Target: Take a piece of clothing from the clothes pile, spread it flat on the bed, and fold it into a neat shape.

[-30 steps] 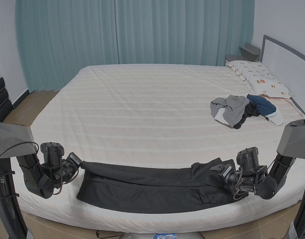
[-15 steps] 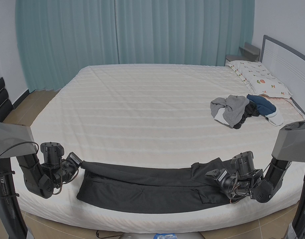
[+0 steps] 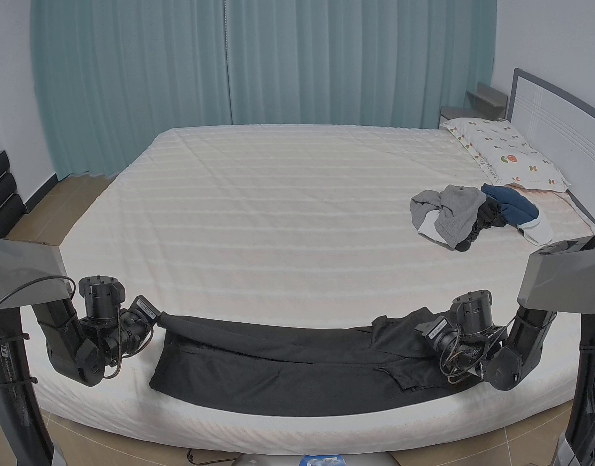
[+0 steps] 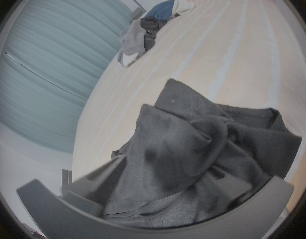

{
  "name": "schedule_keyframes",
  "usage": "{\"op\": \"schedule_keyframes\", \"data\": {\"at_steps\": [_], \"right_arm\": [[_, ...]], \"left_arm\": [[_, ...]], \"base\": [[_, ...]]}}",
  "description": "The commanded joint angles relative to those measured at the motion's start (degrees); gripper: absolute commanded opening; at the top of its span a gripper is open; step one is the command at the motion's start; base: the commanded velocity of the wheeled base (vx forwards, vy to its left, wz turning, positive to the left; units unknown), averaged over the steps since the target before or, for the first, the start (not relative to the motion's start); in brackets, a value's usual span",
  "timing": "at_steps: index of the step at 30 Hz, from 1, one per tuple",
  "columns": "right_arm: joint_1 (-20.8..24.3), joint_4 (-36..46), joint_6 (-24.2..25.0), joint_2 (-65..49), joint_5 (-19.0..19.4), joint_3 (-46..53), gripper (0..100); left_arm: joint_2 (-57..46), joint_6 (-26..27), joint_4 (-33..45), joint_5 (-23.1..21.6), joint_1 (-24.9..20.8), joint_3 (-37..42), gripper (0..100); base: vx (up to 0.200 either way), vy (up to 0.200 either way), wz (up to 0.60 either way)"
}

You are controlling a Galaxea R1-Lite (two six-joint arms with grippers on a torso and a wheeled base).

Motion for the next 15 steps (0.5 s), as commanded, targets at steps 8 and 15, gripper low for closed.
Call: {"op": "schedule_keyframes", "data": {"at_steps": [8, 15], "right_arm": [[0.5, -0.5, -0.3, -2.1, -0.5, 2.1, 0], [-0.1, 0.0, -1.0, -3.9, 0.0, 3.1, 0]], "left_arm": [[-0.4, 0.0, 0.0, 0.1, 0.0, 0.0, 0], [-0.5, 0.1, 0.0, 1.1, 0.0, -0.8, 0]], "base": [[0.000, 0.000, 0.00], [0.000, 0.000, 0.00]]}}
